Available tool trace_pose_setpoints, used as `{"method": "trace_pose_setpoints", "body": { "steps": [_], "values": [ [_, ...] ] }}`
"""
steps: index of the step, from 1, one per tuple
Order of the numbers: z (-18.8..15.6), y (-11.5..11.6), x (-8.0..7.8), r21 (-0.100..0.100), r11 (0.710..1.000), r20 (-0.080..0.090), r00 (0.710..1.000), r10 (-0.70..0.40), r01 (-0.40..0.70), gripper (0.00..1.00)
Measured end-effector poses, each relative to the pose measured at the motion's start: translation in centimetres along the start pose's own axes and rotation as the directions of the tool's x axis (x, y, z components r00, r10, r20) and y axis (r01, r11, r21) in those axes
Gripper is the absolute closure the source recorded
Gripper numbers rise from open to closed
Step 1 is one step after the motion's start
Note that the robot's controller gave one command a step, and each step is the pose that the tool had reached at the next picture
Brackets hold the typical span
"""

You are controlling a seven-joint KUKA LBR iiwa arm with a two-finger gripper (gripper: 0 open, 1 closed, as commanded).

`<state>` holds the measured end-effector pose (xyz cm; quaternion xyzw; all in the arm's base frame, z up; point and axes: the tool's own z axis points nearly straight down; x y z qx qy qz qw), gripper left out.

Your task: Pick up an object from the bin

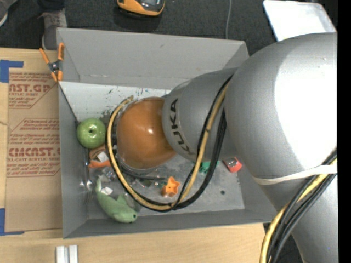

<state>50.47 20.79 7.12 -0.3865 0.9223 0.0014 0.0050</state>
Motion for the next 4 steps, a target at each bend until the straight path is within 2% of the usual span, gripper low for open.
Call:
{"method": "trace_pose_setpoints", "body": {
  "steps": [1,2,3,4],
  "values": [
    [0.0,-3.0,2.9,0.000,0.996,0.003,0.996,-0.086,0.086,0.00],
    [0.0,-1.7,1.5,0.000,0.985,0.002,0.985,0.171,-0.171,0.00],
    [0.0,2.6,-1.6,0.010,1.000,-0.001,1.000,0.029,-0.029,0.00],
    [0.0,2.5,-1.7,0.014,0.987,-0.007,0.987,-0.163,0.163,0.00]
  ]
}}
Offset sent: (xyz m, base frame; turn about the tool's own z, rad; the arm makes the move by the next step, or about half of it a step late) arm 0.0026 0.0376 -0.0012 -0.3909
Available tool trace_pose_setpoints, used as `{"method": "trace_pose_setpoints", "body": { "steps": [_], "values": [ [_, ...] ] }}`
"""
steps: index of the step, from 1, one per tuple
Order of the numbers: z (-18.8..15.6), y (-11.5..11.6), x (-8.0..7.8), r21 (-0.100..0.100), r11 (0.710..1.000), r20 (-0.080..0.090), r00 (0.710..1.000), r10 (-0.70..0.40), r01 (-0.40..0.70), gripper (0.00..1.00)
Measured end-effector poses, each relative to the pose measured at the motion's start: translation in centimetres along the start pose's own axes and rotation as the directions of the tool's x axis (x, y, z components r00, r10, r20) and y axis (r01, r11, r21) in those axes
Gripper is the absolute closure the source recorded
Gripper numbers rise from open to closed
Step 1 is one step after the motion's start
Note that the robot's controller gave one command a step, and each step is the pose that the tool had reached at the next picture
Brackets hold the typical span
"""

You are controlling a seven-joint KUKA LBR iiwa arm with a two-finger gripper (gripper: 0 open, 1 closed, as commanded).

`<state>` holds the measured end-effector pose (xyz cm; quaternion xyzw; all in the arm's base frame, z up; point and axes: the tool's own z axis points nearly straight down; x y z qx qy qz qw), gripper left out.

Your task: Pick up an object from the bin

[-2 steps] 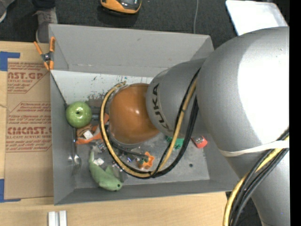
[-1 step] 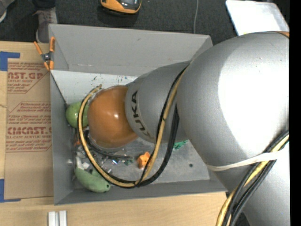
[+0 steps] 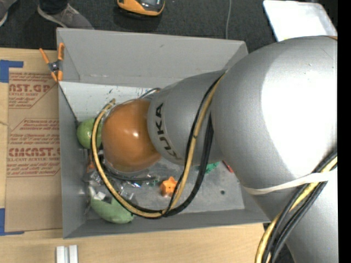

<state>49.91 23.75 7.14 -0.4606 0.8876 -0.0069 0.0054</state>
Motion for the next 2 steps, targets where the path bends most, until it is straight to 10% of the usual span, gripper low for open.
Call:
{"method": "trace_pose_setpoints", "body": {
  "steps": [1,2],
  "values": [
    [-7.3,0.0,-0.4,-0.010,0.987,0.003,0.987,0.163,-0.163,0.00],
    [-7.6,-3.7,-0.7,-0.005,1.000,-0.001,1.000,-0.012,0.012,0.00]
  ]
}}
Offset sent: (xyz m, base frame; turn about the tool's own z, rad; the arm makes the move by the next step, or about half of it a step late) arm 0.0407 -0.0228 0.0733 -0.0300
